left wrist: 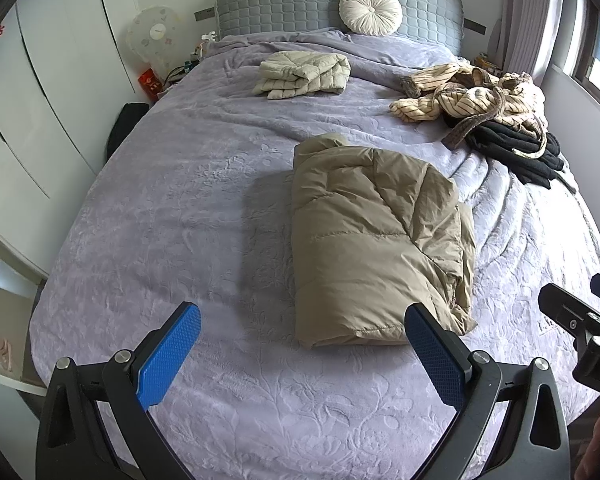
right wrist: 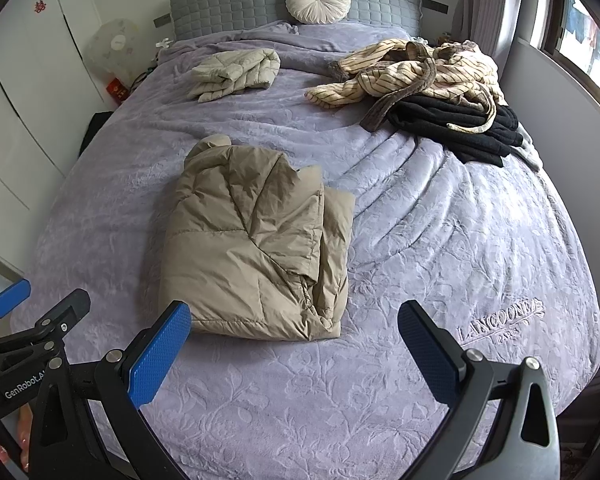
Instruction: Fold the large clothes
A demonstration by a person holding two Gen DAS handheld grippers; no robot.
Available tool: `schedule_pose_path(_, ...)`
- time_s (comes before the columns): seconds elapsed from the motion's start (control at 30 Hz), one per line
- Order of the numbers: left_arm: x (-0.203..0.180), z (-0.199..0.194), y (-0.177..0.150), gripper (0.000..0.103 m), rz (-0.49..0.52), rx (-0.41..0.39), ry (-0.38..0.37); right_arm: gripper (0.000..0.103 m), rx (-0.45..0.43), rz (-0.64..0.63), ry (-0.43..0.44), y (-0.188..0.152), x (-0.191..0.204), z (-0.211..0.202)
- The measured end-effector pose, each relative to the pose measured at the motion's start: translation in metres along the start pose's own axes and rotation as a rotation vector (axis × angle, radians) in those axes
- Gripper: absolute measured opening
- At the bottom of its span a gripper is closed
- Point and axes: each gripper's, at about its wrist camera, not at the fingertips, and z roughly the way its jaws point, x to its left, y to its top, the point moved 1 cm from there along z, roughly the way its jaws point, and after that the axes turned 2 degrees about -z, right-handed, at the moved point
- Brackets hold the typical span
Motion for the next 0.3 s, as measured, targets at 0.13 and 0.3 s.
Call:
schedule_pose_path(0.13,-0.0003,-0.0017,0.0021,0.102,0.003,-0.016,-0.005,0.103,0.002,0.004,0.0,-0.0001,0.0005,0.0)
schedule_pose_path(0.3,-0.0008,-0.0032,0.0017,0.102,0.002,-0.013,-0.004,0.103,0.001,0.003,0.0,0.0004,0.0008,0.0001)
